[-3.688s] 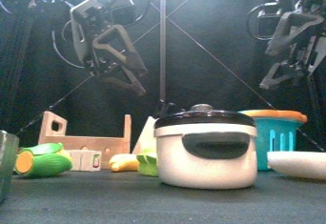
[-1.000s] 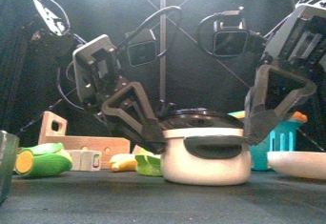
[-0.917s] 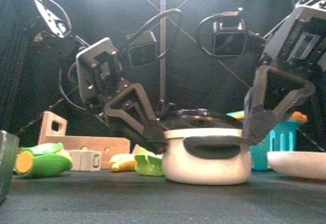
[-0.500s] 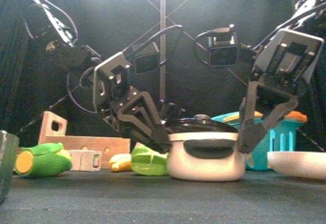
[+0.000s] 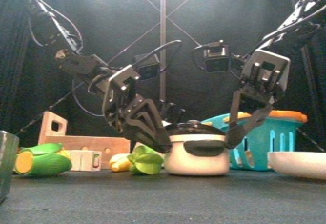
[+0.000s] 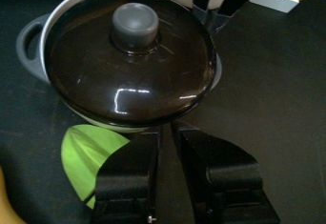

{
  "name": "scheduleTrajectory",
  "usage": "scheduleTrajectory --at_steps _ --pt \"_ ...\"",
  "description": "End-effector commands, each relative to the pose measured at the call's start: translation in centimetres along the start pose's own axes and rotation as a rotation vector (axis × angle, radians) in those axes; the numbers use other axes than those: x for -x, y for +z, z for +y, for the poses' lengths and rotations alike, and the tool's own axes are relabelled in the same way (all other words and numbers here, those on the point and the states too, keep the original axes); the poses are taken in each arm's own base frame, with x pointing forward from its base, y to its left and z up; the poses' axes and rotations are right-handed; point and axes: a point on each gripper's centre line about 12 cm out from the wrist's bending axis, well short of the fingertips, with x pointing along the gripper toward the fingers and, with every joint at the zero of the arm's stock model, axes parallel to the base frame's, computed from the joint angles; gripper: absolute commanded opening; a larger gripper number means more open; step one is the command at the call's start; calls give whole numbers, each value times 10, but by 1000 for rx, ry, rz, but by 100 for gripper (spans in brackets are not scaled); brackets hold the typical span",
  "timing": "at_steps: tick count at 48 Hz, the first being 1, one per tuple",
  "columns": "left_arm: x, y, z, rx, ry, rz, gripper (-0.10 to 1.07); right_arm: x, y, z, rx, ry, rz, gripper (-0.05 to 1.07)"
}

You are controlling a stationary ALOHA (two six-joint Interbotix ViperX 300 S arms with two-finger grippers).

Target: Move pot up and right to basket

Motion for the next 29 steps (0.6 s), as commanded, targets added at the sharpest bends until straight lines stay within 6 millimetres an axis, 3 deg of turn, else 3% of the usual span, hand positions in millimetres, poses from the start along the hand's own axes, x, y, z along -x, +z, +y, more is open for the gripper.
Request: scheduleTrajectory --at_steps 1,18,29 --pt "4 22 4 4 0 -65 60 9 10 -2 -13 4 -39 54" --pt "8 34 15 11 17 -102 60 15 13 -13 -33 -23 -43 54" --pt "20 38 9 -8 3 -119 60 25 18 -3 -45 6 -75 54"
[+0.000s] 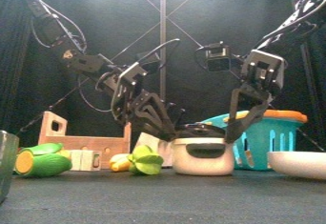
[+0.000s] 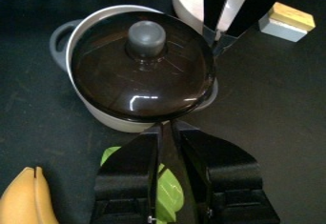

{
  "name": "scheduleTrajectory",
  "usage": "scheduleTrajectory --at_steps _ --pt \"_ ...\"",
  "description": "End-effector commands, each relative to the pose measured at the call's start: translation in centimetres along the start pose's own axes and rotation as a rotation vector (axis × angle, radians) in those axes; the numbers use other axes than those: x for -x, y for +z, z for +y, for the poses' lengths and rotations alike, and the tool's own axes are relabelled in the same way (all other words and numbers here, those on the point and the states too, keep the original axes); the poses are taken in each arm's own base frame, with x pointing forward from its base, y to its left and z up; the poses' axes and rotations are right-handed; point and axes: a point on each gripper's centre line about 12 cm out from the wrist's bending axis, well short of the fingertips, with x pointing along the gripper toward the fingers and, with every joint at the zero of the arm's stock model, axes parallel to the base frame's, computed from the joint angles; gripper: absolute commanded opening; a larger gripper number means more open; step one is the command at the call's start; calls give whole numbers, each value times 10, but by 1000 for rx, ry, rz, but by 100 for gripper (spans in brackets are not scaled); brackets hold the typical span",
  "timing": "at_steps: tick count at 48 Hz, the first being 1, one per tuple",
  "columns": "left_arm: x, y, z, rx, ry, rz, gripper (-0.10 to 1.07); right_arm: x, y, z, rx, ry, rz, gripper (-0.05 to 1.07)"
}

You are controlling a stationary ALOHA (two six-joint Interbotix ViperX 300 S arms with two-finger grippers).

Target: Move pot up and right to basket

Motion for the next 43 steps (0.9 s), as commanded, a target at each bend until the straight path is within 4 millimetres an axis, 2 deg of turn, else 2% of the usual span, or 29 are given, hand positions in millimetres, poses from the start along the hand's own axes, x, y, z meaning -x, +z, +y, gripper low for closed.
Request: scheduleTrajectory --at_steps 1,12,23,43 --pt "12 17 -6 -17 -19 -54 60 14 12 11 -7 40 -55 54" --pt "38 15 -22 -71 -63 -68 60 22 9 31 27 89 -63 54" --pt "54 3 -22 -74 -68 -57 60 22 8 32 28 93 -60 54" --pt "70 -6 -21 -78 -71 -53 60 22 8 32 32 92 -59 54"
